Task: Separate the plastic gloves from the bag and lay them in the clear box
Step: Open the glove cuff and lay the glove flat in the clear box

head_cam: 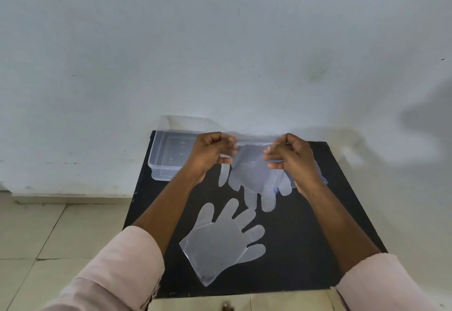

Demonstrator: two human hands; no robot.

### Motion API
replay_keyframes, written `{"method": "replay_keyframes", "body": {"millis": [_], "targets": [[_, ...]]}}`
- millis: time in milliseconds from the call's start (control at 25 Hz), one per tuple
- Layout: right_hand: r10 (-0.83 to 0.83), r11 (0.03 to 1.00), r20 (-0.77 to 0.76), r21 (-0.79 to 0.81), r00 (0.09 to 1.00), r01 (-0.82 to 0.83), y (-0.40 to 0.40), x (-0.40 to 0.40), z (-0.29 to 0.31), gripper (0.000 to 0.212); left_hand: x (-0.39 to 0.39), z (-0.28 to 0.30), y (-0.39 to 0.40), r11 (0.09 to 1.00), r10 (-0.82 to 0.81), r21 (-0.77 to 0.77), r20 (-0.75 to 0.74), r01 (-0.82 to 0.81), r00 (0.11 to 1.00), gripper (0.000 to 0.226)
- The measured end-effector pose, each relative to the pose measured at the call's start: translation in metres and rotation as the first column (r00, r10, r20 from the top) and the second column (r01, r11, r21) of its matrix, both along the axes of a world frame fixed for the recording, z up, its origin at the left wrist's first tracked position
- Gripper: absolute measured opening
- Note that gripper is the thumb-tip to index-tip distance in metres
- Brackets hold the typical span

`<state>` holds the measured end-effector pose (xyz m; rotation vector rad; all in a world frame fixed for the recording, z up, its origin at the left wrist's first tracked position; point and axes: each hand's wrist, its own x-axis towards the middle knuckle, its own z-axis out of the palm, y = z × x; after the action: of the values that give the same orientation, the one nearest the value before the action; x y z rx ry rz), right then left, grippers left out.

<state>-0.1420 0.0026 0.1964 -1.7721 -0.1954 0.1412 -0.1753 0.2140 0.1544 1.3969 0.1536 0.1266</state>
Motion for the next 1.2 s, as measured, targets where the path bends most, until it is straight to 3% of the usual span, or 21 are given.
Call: {"method": "replay_keyframes", "body": {"millis": [280,720,1040,1200], "targets": [[0.056,0.996,-0.066,0.072,0.996,-0.052,-0.015,0.045,-0.008,0.013,0.031,0.01,-0.012,0.996,0.038,0.085,-0.057,-0.033,0.998,0.021],[0.118,0.985,-0.175,0.147,0.977,-0.092,0.005,0.095,-0.032,0.026,0.068,0.005,-0.002,0.995,0.09,0.063,-0.171,-0.081,0.981,0.014],[0.087,0.996,-0.206,0.051,0.975,-0.078,0.094,0.137,-0.039,0.027,0.102,-0.004,0.084,0.994,0.082,0.095,-0.219,-0.063,0.972,0.014],[0.091,0.996,-0.213,0.002,0.973,-0.093,0.164,0.166,-0.051,0.027,0.133,-0.015,0.146,0.986,0.158,0.094,-0.27,-0.137,0.95,0.01]]}}
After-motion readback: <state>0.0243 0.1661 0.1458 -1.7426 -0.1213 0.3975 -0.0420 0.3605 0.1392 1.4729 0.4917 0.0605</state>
